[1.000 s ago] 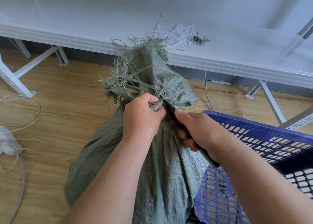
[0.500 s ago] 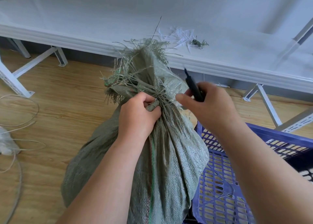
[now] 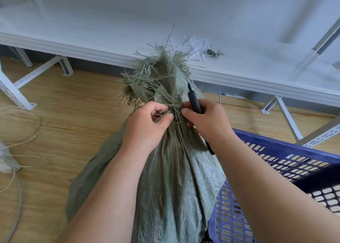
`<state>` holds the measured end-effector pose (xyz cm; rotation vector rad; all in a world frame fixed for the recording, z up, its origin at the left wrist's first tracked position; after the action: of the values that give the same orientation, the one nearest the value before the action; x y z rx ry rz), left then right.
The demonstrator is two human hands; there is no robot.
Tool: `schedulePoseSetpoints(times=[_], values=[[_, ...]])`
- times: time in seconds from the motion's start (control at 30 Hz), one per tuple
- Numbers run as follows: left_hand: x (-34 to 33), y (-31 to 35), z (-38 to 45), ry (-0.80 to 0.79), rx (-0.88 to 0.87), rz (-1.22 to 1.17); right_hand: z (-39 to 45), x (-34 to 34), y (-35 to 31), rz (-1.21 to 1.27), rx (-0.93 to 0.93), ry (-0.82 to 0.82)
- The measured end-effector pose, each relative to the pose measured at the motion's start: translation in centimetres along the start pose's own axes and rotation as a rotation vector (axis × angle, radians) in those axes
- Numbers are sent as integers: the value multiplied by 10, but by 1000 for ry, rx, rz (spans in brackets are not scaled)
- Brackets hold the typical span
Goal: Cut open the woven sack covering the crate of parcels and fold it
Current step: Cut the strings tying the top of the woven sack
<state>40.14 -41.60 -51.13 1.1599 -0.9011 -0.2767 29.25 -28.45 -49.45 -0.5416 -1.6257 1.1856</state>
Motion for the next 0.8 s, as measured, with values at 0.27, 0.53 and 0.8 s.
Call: schedulePoseSetpoints(times=[0.27,0.53,0.8], values=[[10,-4,-1,76,95,-153,1,-3,2,-38,-18,-82],[5,-5,-2,77,135,-139,-8,-7,-6,-81,113,74],[-2,-11,-2,-152,152,-109,-6,-10,12,-79,-44,43]])
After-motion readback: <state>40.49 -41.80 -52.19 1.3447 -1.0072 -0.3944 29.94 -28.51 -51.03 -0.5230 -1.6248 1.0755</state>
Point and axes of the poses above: each hand's wrist, its own z-axis towards the middle knuckle, its own x-axis out of the back of the hand, y = z × x, the point moved 6 cm from there along z, towards the middle knuckle
